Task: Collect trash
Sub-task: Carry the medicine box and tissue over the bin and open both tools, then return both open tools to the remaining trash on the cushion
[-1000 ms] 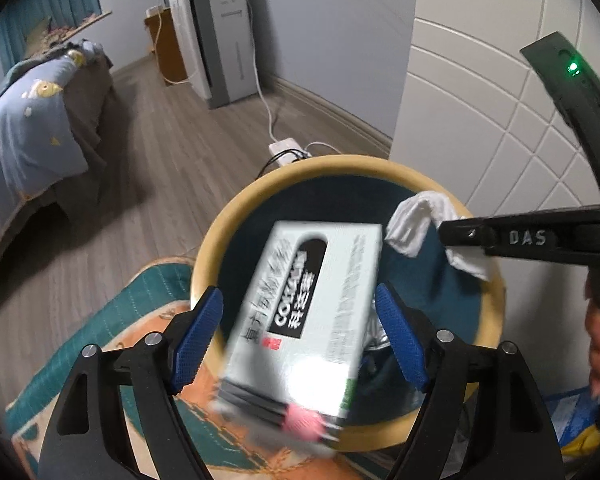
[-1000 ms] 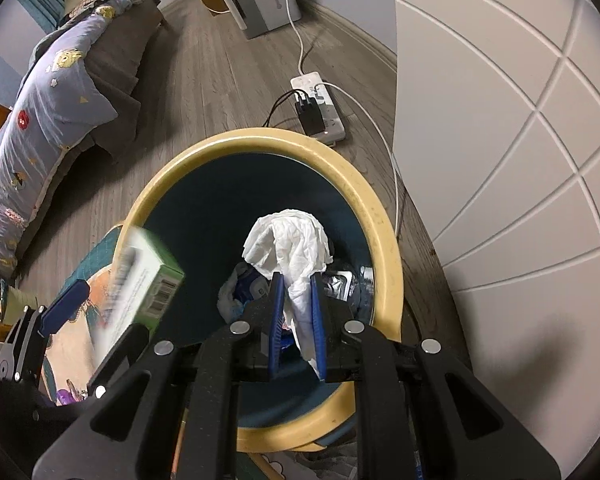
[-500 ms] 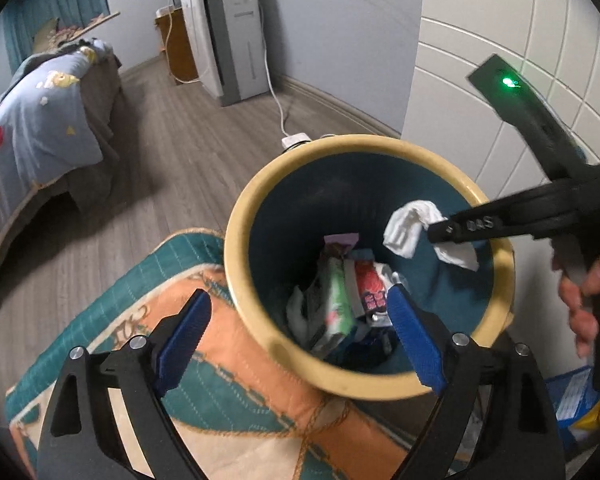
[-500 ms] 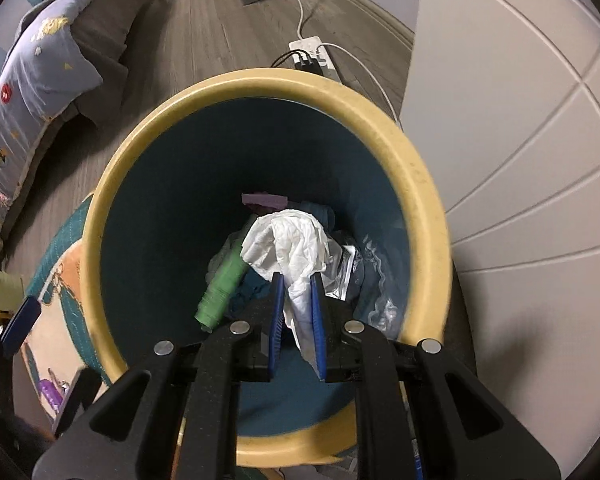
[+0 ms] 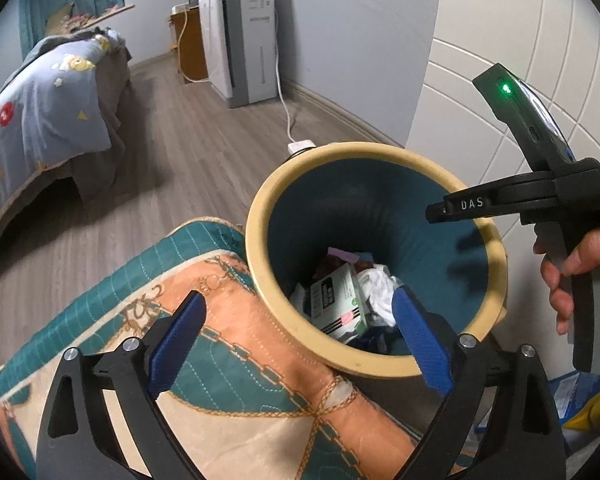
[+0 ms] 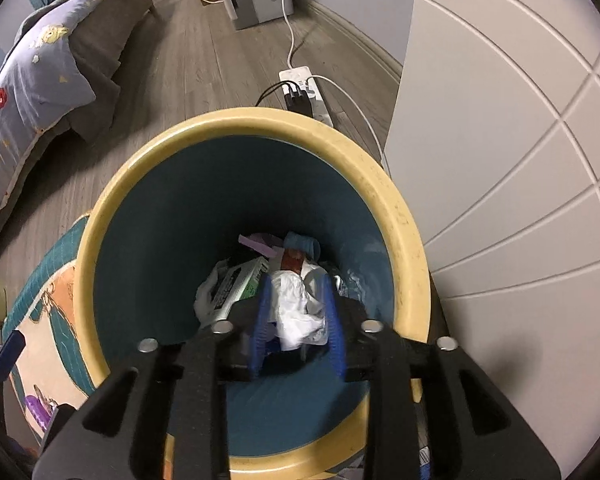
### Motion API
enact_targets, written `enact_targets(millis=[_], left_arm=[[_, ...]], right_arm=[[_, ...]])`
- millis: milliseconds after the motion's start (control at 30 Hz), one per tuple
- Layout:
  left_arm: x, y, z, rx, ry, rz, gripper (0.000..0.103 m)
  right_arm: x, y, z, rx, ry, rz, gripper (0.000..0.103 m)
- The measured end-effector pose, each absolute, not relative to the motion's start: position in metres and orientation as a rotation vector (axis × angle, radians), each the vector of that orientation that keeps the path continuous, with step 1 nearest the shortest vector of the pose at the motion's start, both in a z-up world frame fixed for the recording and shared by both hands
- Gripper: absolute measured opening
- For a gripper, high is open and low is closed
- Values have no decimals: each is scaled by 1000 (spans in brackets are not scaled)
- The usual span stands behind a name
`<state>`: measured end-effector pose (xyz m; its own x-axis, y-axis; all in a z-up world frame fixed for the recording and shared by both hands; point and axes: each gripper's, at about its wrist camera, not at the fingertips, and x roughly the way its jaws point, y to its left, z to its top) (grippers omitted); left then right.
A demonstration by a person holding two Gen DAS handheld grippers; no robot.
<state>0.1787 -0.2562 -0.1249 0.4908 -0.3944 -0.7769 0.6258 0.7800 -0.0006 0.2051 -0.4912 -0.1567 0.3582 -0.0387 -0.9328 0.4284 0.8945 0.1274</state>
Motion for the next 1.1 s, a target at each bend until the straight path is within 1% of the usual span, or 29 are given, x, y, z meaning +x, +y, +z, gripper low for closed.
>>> enact_targets(millis=[67, 133, 200, 367, 567, 767, 933, 1100], left_arm=[[178, -252, -124, 294, 857, -623, 94], [178, -248, -121, 291, 863, -613, 95], [175, -241, -112, 291, 865, -594, 95], [159, -209, -82, 262, 847, -548, 97], [133, -141, -43, 199, 847, -435, 98], [103, -63, -11, 184, 851, -256, 98], [80, 4, 5, 101, 851, -154, 98], [75, 46, -2, 86, 830, -68, 98]], right_arm=[[203, -487, -152, 355, 1170, -303, 53], [201, -481, -145, 330, 1160, -295, 65], [199, -477, -134, 324, 1141, -280, 97], [196, -456, -105, 273, 1101, -215, 97], [187, -421, -65, 210, 1045, -146, 97], [176, -365, -34, 241, 1004, -9, 97], [168, -303, -28, 200, 1015, 71, 97], [158, -222, -43, 117, 1045, 161, 97]])
